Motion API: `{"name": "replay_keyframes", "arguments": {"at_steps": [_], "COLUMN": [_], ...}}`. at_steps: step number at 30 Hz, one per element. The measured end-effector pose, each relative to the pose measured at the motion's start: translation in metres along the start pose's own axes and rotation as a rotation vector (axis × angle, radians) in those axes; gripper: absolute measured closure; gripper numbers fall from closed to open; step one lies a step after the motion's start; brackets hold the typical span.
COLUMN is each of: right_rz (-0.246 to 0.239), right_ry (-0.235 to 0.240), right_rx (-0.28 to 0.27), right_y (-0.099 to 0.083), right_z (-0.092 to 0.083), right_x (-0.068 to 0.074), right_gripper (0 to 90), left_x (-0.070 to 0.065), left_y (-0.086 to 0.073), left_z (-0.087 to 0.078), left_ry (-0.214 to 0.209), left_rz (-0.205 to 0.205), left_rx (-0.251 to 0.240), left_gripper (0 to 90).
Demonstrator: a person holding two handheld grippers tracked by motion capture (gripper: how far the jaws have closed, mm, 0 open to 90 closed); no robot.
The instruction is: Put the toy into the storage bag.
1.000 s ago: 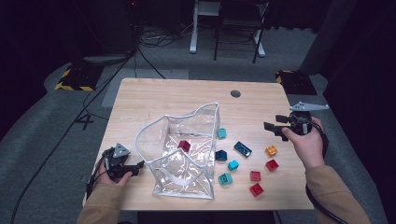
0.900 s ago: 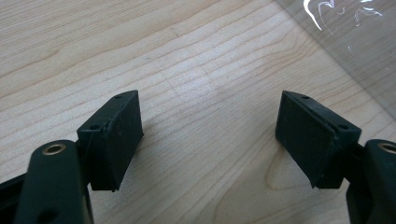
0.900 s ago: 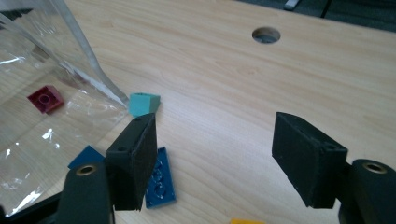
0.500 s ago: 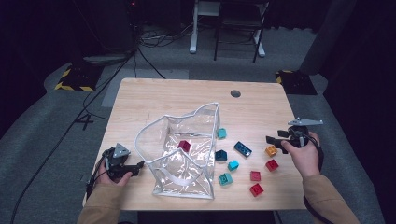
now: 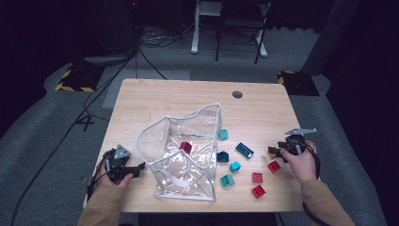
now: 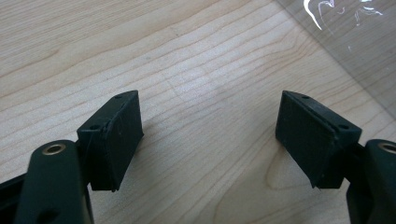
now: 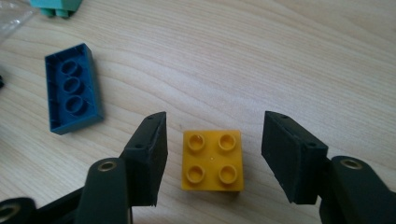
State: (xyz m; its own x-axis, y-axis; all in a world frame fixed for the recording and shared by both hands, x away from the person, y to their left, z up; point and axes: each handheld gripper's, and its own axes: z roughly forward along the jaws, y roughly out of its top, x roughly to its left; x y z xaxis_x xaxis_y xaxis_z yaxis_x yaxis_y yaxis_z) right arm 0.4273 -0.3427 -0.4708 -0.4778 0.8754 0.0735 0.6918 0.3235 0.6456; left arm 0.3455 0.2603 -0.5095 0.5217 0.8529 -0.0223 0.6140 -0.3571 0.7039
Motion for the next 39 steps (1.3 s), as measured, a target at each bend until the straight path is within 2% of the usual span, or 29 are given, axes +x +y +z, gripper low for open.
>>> {"name": "replay_keyframes", "arguments": {"at_steps": [5,9,12,16,24,31,39], "right_rz": [-0.006,-0.016,-0.033,-0.037,-0.049,-0.074,-0.114], "right_ry": [-0.008,-0.007,-0.014,-0.011,0.025,0.073,0.104], "right_rx": [0.024,0.052,0.053,0.026,-0.026,-0.082,-0.134], "right_y": [-0.004,-0.005,-0.005,0.000,0.016,0.037,0.058], "right_z": [0.005,0.007,0.005,-0.001,-0.017,-0.035,-0.054], "right_x": [-0.002,-0.002,-0.001,0.001,0.010,0.025,0.041], "right_gripper": [48.0,58.1,59.0,59.1,59.0,59.0,59.0], "left_x": [0.000,0.000,0.000,0.000,0.000,0.000,0.000], "left_y": [0.000,0.000,0.000,0.000,0.000,0.000,0.000], "left_z": [0.000,0.000,0.000,0.000,0.000,0.000,0.000], "left_ry": [0.000,0.000,-0.001,0.000,0.000,-0.001,-0.001], "left_rz": [0.000,0.000,-0.003,0.000,0.000,0.001,0.000], "left_rx": [0.000,0.000,0.001,0.000,0.000,0.000,-0.001], "left_gripper": [23.2,23.2,23.3,23.3,23.3,23.1,23.1]}}
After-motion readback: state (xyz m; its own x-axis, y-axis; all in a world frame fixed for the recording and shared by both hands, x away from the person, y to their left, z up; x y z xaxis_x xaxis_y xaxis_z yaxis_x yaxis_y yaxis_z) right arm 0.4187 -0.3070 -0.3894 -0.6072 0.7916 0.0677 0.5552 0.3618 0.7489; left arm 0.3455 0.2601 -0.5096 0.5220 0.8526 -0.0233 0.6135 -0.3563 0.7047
